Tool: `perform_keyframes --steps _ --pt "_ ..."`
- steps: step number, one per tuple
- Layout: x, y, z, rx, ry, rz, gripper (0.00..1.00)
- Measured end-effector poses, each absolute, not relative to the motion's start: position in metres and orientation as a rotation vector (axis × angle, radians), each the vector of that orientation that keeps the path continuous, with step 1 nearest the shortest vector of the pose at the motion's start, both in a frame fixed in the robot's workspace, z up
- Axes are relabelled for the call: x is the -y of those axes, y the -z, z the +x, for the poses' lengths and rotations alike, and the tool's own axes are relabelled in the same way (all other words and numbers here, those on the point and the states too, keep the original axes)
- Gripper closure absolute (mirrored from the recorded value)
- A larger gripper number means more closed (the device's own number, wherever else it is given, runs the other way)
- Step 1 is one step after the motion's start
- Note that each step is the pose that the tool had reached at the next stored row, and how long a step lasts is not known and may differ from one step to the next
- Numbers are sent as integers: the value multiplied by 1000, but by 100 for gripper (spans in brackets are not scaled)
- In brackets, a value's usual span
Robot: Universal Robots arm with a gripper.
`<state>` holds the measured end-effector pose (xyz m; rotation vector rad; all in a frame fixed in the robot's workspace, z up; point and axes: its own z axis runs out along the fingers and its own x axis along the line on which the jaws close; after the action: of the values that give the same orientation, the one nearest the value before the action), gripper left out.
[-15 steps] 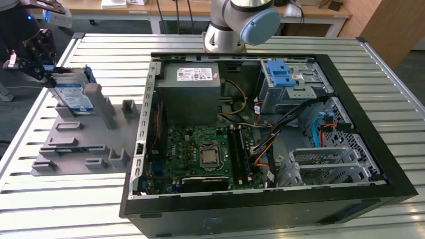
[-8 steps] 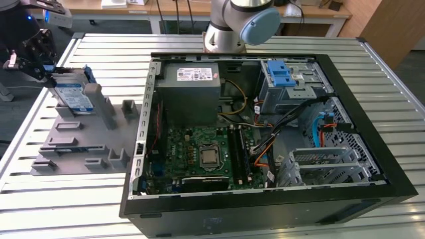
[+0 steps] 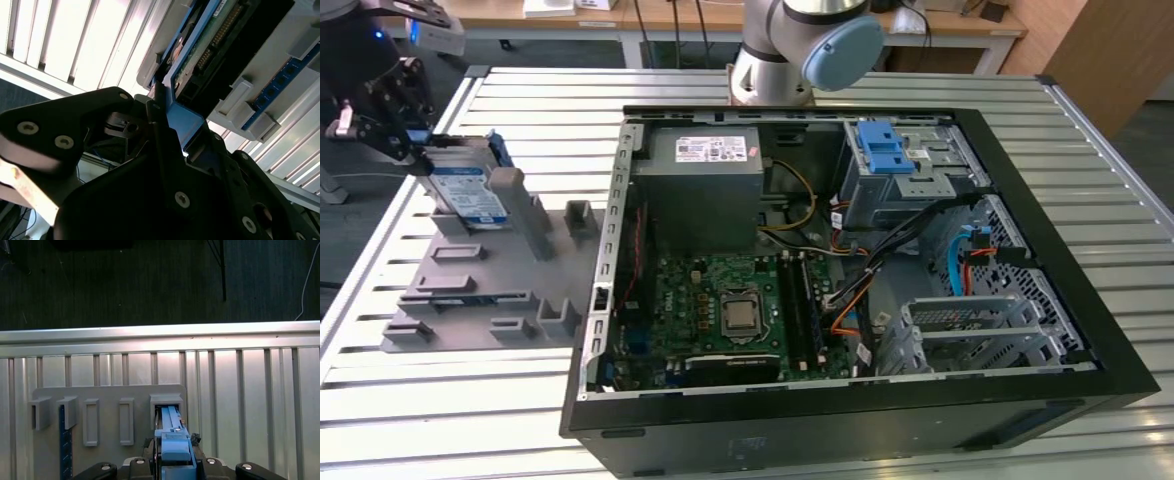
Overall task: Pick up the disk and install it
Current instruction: 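Pick up the disk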
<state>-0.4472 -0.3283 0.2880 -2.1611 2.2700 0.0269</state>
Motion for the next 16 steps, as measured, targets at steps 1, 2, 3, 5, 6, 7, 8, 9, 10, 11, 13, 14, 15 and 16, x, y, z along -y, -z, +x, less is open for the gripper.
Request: perform_keyframes --steps 1,2,3,5,6,7,8,9,10,11,13,14,15,16 --pt "328 -288 -447 -2270 -27 -2161 63" --pt "328 -288 -447 -2270 -27 -2161 63" --pt "328 -288 -447 -2270 -27 -2161 63" --pt "328 -288 -447 -2270 -27 -2161 63" --pt "328 -288 -447 -2270 -27 -2161 63" --pt "328 -288 -447 -2270 -27 -2161 63" --pt "328 -288 -447 -2270 -27 -2161 63" --pt "328 -288 -447 -2270 -27 -2161 63" --pt "328 -287 -447 -2270 -27 -2161 62" --pt "328 -287 -447 -2270 -27 -2161 62" --pt "328 -286 -447 -2270 -27 -2161 55" --pt "328 -286 -447 -2270 -27 -2161 55" --pt "328 -286 -447 -2270 -27 -2161 55" --pt "328 -286 -447 -2270 -27 -2161 55"
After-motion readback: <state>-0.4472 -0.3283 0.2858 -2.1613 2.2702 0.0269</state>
